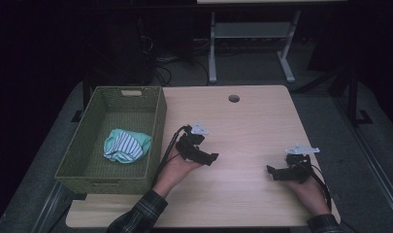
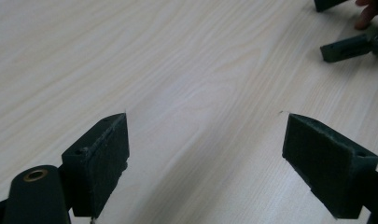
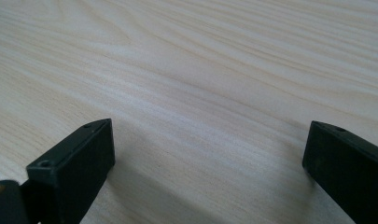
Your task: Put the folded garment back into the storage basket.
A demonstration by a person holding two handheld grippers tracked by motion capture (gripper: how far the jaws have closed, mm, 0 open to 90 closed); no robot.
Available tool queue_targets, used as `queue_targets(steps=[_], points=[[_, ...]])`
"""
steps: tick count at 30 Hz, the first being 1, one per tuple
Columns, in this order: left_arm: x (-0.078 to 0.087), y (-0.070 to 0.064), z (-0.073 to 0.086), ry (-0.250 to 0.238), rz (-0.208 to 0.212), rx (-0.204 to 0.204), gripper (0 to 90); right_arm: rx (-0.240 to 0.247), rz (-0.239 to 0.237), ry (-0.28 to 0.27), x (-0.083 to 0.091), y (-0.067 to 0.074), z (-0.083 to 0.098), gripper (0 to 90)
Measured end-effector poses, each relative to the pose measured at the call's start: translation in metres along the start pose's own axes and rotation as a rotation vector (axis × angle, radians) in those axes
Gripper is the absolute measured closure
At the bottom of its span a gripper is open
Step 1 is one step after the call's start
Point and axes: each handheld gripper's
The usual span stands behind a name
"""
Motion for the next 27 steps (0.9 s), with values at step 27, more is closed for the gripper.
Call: queue_targets(steps=[27], points=[[-0.045, 0.005, 0.032, 0.13, -0.056, -0.029, 13.5, 0.003, -0.003, 0.0, 0.0, 0.0, 0.0, 1.8]])
Point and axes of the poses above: each handheld gripper's, and its own axes: x roughly backward along the jaws, z roughly out of its underside, y roughly to its left, and after that the axes turned 4 degrees about x, right-handed
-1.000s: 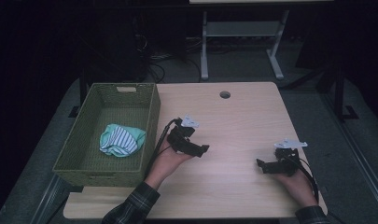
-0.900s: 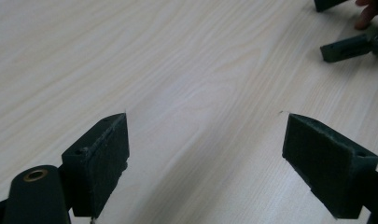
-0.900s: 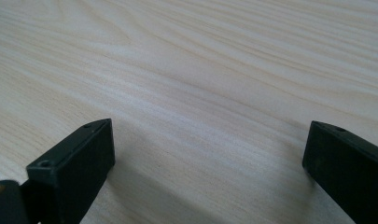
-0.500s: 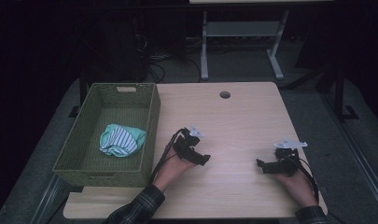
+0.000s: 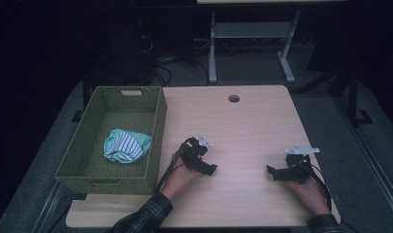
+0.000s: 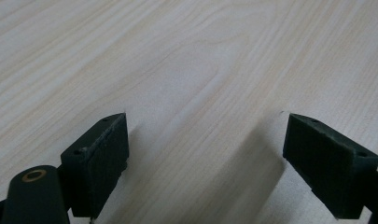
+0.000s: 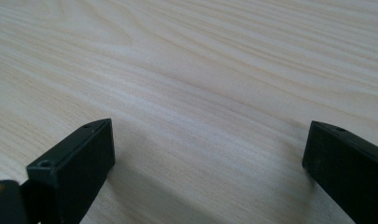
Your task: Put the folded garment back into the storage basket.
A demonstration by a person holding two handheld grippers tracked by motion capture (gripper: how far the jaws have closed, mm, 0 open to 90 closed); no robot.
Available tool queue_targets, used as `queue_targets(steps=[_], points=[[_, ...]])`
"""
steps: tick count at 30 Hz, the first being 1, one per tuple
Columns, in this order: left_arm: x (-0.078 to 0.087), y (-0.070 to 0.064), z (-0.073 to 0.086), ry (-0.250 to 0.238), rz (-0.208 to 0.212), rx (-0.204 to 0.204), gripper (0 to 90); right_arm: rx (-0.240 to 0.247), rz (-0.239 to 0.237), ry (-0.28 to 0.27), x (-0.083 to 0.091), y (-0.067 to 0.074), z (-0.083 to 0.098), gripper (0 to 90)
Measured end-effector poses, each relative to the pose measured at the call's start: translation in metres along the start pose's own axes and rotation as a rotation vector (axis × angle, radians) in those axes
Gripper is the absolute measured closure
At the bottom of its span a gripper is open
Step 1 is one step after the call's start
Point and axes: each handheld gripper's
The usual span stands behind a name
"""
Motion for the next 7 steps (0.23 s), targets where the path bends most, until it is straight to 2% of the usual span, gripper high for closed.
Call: queue_targets(steps=[7], points=[[-0.0009, -0.0022, 0.0023, -0.011, -0.014, -0.023, 12.6, 0.001, -0.001, 0.0, 0.0, 0.0001, -0.0001, 1.8]])
Point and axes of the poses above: each handheld gripper's, and its own axes: x roughly backward along the jaws, z roughly out of its underside, y roughly to its left, and after that the axes turned 4 degrees about x, right-handed
